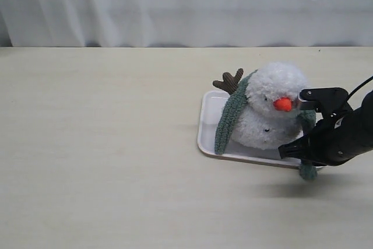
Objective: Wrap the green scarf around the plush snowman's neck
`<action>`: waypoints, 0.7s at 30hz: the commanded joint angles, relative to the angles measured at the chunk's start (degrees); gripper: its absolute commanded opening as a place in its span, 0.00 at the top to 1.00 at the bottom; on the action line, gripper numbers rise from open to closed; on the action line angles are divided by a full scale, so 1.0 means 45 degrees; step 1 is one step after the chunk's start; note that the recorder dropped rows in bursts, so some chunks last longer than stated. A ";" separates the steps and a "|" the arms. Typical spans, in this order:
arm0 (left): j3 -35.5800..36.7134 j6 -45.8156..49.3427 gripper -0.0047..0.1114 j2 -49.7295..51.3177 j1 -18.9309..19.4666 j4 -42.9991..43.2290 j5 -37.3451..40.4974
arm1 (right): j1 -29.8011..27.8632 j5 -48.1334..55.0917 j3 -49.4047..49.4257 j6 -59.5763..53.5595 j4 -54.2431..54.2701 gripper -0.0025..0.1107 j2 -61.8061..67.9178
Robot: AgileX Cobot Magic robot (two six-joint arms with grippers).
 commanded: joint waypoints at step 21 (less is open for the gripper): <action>0.0046 0.0000 0.96 -0.0022 0.0017 -0.0047 -0.0118 | -0.0007 0.1213 0.0103 -0.3399 0.4715 0.94 -0.1002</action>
